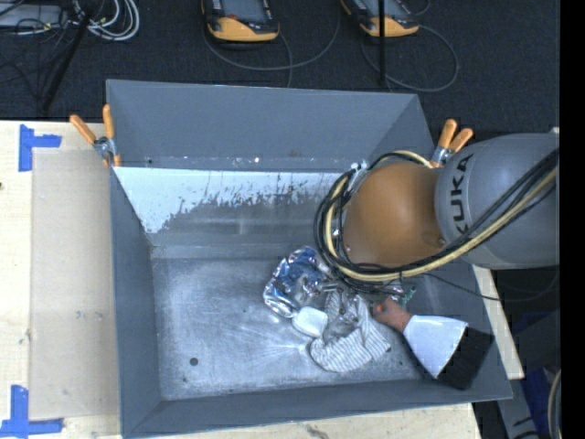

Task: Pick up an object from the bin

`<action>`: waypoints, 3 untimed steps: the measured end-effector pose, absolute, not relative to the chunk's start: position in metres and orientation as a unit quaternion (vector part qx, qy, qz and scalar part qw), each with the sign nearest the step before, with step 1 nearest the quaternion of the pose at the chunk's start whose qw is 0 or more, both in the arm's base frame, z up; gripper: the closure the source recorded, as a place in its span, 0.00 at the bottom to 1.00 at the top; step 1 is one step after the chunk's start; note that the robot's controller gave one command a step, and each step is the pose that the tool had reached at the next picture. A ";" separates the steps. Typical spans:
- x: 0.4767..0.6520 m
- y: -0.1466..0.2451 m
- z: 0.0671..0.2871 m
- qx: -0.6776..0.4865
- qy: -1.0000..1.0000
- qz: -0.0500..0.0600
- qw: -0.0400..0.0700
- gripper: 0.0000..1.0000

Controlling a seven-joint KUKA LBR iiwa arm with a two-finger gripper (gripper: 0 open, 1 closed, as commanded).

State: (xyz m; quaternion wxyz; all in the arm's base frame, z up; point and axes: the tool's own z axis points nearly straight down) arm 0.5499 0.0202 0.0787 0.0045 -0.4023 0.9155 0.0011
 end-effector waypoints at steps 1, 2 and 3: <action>0.550 0.020 0.079 -0.402 0.916 0.001 0.004 1.00; 0.543 0.016 0.113 -0.417 0.909 0.002 -0.003 1.00; 0.569 0.000 0.124 -0.377 0.926 -0.002 0.006 1.00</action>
Offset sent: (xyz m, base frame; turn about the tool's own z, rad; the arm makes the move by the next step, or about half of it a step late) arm -0.0065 -0.0099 0.1499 -0.0985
